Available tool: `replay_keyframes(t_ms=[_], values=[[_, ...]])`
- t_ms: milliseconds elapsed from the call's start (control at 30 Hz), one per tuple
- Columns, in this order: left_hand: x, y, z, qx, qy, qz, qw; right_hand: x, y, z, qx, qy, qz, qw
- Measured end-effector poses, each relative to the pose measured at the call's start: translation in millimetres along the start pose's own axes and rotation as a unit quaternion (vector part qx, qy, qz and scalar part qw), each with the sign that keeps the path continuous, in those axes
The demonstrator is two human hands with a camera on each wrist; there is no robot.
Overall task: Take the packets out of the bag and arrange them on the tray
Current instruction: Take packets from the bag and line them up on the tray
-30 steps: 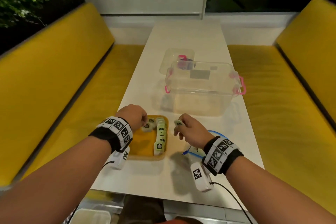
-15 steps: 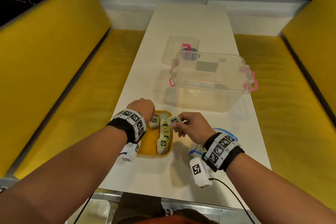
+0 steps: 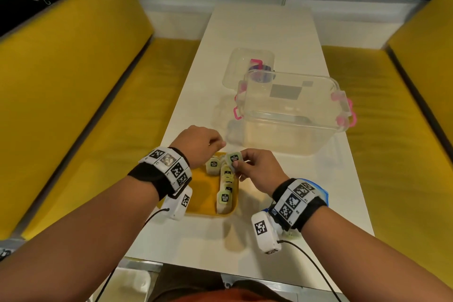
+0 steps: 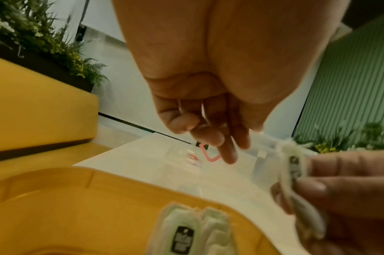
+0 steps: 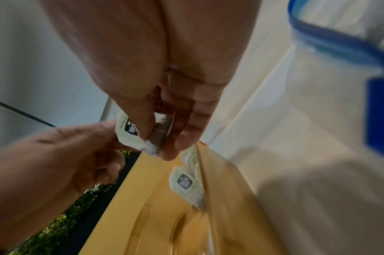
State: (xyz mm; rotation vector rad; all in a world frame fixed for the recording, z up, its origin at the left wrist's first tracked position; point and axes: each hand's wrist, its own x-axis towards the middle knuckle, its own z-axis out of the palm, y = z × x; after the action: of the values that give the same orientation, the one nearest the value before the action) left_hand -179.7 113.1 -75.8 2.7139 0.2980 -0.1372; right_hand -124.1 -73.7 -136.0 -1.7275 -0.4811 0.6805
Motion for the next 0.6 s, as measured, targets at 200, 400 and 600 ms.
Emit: replay_keyframes(t_ms=[200, 400, 600], values=[[-13.2, 14.4, -12.2, -0.037, -0.030, 0.070, 0.996, 6.6, -7.5, 5.4, -0.019, -0.008, -0.007, 1.000], [-14.7, 4.9, -18.1, 0.007, -0.002, 0.052, 0.999, 11.3, -10.7, 7.4, -0.121, -0.029, -0.015, 0.992], [-19.0, -1.3, -23.4, 0.013, -0.021, 0.033, 0.999, 13.3, -11.2, 3.8, -0.181, 0.023, -0.036, 0.983]])
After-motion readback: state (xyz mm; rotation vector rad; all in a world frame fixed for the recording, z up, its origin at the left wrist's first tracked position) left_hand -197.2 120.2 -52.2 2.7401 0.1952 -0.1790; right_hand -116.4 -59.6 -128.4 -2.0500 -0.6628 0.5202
